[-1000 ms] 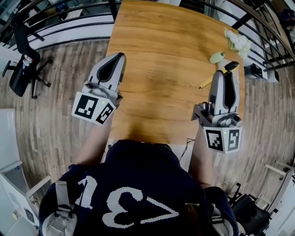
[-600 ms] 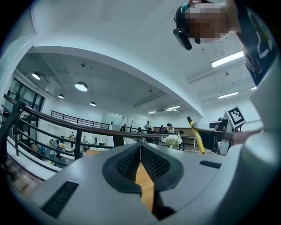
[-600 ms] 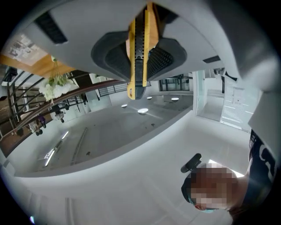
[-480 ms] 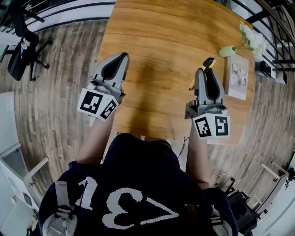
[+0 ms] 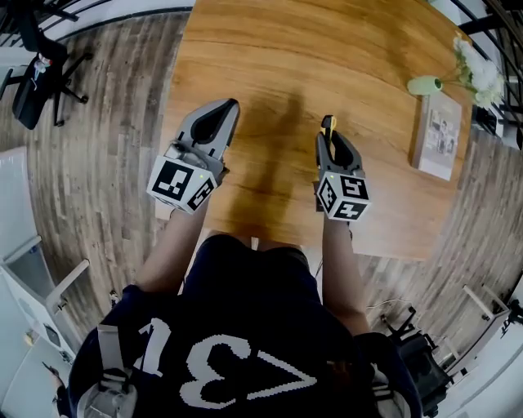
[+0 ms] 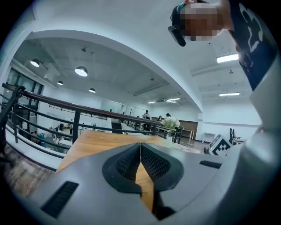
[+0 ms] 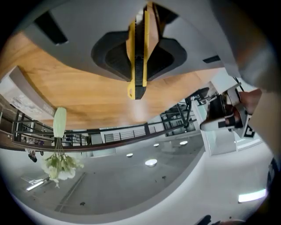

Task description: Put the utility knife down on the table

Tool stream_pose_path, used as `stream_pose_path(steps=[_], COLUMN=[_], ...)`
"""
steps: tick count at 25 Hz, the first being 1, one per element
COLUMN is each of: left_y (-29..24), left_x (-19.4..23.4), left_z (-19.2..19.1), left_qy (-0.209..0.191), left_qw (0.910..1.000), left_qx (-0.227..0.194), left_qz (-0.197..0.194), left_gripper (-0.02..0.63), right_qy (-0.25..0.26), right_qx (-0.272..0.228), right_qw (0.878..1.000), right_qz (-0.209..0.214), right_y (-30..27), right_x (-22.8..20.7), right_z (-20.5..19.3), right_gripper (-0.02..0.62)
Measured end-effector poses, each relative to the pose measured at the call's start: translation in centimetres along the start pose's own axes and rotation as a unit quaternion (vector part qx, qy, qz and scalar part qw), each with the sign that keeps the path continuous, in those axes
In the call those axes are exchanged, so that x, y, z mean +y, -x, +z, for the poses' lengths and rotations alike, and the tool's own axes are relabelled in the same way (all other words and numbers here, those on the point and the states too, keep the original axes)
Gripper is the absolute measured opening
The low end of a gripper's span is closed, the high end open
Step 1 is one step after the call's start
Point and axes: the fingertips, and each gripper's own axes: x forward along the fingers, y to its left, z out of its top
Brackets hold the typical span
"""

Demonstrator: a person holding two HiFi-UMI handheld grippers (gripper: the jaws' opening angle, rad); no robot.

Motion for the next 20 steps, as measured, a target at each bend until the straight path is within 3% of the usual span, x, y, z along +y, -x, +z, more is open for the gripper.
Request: stream_pose_path(steps=[6, 10, 12, 15, 20], left_y=[0.2, 0.3, 0.4, 0.5, 0.7], left_x=[0.5, 0.6, 0.6, 0.7, 0.6], left_z=[-1.4, -1.5, -0.9, 0.7, 4.8], left_qy=[0.003, 0.005, 0.002, -0.004, -0.024], left_qw=[0.9999, 0.9998, 0.9999, 0.9999, 0.9991], left_qx=[0.017, 0.016, 0.011, -0.002, -0.032], left_qz=[0.004, 0.008, 0.007, 0.01, 0.016], left_gripper=[0.017, 0.017, 0.017, 0.017, 0.017], right_qy=[0.006, -0.002, -0.008, -0.007, 0.014], right_qx=[0.089, 0.096, 0.069, -0.005, -0.138], right_qw=[0.996, 0.995, 0.997, 1.0, 0.99], right_qz=[-0.029, -0.026, -0.022, -0.028, -0.029], right_y=[-2.3, -2.6, -2.1, -0.1, 4.9], right_x=[-1.3, -1.8, -1.8, -1.9, -1.7], right_z=[-4.9, -5.4, -3.7, 1.2, 10.7], right_gripper=[0.126, 0.131, 0.128, 0.044, 0.025])
